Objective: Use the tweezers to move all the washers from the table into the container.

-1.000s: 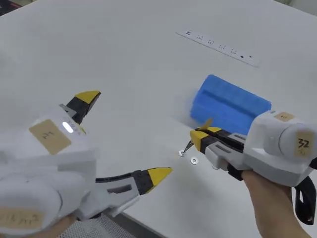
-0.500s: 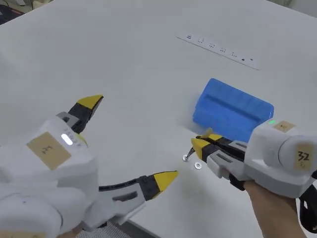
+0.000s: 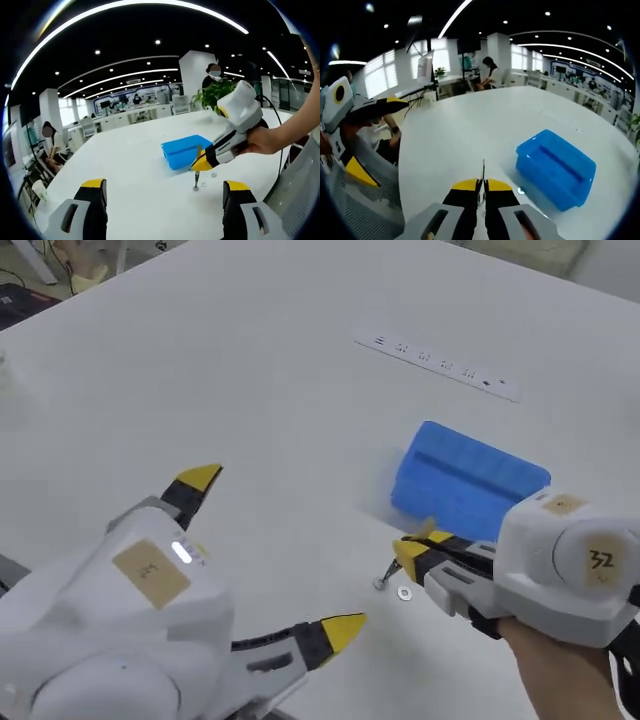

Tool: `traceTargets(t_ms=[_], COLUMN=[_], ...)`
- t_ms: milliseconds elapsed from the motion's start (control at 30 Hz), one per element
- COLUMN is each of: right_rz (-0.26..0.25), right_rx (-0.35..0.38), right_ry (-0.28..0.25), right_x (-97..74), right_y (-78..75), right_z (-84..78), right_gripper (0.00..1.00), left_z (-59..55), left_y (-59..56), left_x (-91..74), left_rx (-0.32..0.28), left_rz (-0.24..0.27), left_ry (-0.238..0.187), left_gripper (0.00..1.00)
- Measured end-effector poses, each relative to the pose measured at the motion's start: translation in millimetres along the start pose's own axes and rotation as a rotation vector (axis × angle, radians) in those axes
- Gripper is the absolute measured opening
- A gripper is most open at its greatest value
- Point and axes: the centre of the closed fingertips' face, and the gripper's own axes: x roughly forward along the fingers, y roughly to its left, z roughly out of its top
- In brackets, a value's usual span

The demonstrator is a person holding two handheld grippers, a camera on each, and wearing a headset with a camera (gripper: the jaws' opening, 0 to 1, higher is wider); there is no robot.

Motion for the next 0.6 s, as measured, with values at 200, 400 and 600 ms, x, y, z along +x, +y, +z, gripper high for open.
traceTargets(t_ms=[200,400,600], right_rz=[0.013,0.023,0.014], right_rx=[0.018,0.029,0.006], right_ry=[-0.016,-0.041,-0.087], right_x=[-10.9,-19.4,-26.6], right_y=[-1.4,-2.9,-8.3], right_z=[8.1,21.0,41.3], right_gripper=[0.00,0.00,0.00], left_z=[1.0,-1.9,-5.1], left_y=[0.9,0.5,1.4], left_x=[-0.5,0.5,1.3], left_rx=[-0.004,0.012,0.014], left_rz=[0.004,0.005,0.009], left_ry=[-0.006,0.008,0.021], left_gripper=[0.99,0.97,0.95])
